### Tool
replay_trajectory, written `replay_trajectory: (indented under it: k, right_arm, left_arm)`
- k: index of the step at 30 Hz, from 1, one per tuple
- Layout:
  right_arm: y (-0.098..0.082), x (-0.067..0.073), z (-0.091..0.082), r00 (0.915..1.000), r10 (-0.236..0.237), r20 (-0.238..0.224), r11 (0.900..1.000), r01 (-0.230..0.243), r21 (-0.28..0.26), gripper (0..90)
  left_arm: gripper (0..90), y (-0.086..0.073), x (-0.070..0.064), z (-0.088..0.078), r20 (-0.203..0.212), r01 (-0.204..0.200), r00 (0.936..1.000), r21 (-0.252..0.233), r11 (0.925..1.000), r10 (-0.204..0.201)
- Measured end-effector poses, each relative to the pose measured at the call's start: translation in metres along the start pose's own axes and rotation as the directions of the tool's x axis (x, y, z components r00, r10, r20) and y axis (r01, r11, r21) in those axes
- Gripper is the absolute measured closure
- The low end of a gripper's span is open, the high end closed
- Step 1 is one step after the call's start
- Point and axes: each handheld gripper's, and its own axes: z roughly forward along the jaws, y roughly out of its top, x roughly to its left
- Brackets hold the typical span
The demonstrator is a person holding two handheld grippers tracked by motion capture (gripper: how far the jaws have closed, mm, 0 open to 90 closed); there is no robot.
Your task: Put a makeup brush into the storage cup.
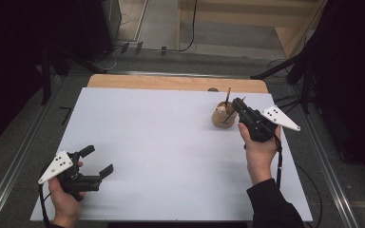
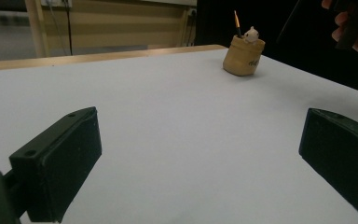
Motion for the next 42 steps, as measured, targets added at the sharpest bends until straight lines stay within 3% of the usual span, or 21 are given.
replay_trajectory:
  k: [6,22,34,42]
  right_arm:
    - [0.0,-0.009,0.002,0.9997,0.007,0.022,1.0,-0.006,-0.006,84.4]
    - [0.0,-0.027,0.014,0.998,-0.026,0.057,0.999,0.029,-0.037,84.4]
    - [-0.01,-0.04,0.025,0.9957,-0.003,0.092,1.0,0.005,-0.014,84.4]
    - [-0.02,-0.044,0.033,0.9942,-0.013,0.107,0.999,0.009,0.034,84.4]
  left_arm:
    - [0.0,0.0,0.0,0.001,-0.009,0.004,1.0,0.0,1.0,-0.004]
    - [0.0,-0.001,0.0,0.001,-0.009,0.001,1.0,0.006,1.0,-0.001]
    - [0.0,-0.002,-0.001,0.003,-0.008,0.001,1.0,0.011,0.9999,-0.001]
    - [0.0,-0.002,0.0,0.002,-0.008,0.004,1.0,0.009,1.0,-0.004]
